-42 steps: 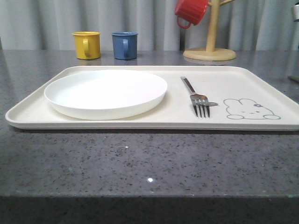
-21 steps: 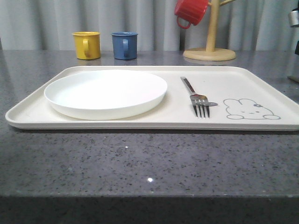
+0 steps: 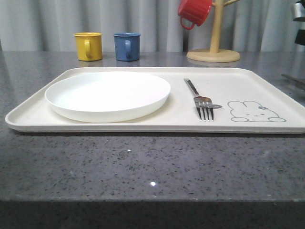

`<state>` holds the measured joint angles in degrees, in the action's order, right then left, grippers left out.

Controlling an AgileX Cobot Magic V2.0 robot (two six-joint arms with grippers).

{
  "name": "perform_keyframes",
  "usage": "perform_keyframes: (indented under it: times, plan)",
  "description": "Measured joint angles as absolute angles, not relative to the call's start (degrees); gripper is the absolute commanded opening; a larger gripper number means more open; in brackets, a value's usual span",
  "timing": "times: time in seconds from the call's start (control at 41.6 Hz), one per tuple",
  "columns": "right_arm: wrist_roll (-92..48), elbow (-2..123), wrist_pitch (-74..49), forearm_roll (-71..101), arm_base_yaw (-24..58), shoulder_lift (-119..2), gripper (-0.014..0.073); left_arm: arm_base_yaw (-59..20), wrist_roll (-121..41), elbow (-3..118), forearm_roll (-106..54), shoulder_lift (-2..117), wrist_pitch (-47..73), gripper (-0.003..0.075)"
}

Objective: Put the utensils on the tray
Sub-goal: 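Grasp the metal chopsticks with the right gripper, then lower the chopsticks onto the tray next to the fork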

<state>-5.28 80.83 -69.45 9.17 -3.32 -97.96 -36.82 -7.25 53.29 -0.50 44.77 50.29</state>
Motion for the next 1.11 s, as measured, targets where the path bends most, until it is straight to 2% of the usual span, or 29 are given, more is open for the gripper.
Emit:
perform_keyframes:
  times: [0.264,0.529,0.841,0.913,1.106]
  plan:
    - [-3.9,82.9,-70.0,19.1,3.0,-96.0,0.0045,-36.8,-7.3,53.3,-0.5,44.8,50.3,0.0439]
    - [4.4,82.9,-68.1,20.4,10.5,-98.6,0.0045,-36.8,-7.3,53.3,-0.5,44.8,50.3,0.0439]
    - [10.9,82.9,-66.4,21.1,12.9,-102.4,0.005,-36.8,-7.3,53.3,-0.5,44.8,50.1,0.0439]
    - [11.5,82.9,-66.1,21.2,12.9,-102.5,0.0075,-36.8,-7.3,53.3,-0.5,44.8,50.0,0.0439]
    - [11.8,82.9,-66.0,21.2,12.9,-102.5,0.0244,-36.8,-7.3,53.3,-0.5,44.8,50.0,0.0439]
